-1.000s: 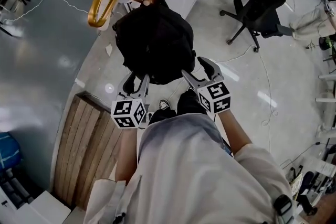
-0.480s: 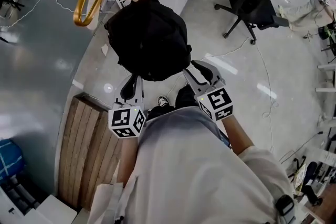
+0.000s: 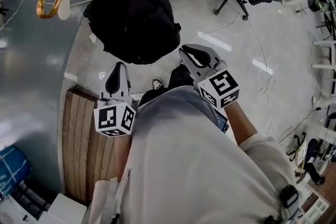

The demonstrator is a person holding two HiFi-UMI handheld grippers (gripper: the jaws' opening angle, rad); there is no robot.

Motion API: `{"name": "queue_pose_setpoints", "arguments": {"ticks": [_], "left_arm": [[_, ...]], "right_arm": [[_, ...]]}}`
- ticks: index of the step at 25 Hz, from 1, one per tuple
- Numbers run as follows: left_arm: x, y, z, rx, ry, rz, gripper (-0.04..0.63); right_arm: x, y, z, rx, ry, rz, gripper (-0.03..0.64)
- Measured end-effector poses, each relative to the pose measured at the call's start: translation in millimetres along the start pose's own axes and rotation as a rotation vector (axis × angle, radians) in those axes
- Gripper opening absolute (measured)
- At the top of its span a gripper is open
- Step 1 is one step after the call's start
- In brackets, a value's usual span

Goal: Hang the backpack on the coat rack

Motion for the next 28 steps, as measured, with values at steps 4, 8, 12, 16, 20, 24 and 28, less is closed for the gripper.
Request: {"name": "queue_pose_setpoints", "arguments": {"ticks": [4,8,12,16,20,24,28], "left_arm": [[2.5,6.8,-1.0,-0.017,0.022,-0.026,0.008],[5.5,10.9,0.1,-0.024,0.043,-0.038,0.008],[7.2,11.2,2.1,-0.020,0.044,-0.039,0.008],[8.0,10.8,6.0,-0.008,0.041,-0.038,0.008],[6.5,9.9,5.2,-0.006,0.044,-0.037,0.009],[8.6,10.9,5.4,-0.011,0.044,-0.036,0.008],[9.2,10.3,2.7,-0.009,0.047,-0.037,0.009]], "right_arm": [[-2.4,6.3,-4.9,0.005,-0.014,-0.004,0.016],[-5.1,10.1,-7.0,0.008,-0.024,-0.009,0.009],[-5.9,12.7,-6.9,0.006,-0.023,0.002,0.009],[-7.2,13.5,-3.8,0.013,-0.027,0.004,0.009],[-5.6,12.1,-5.3,0.019,-0.027,0.001,0.009],[-5.1,13.5,-5.8,0.013,-0.036,0.009,0.008],[-4.6,14.0,-6.2,0.016,-0.037,0.004,0.009]]}}
Point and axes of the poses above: the fingertips, and each gripper's own axes: z forward along the fingers, x to its left, y out of its top, the point moved 10 cm from there along -z, backward along the fingers, and after that the axes turned 14 degrees about -x, right-handed, at the moved point
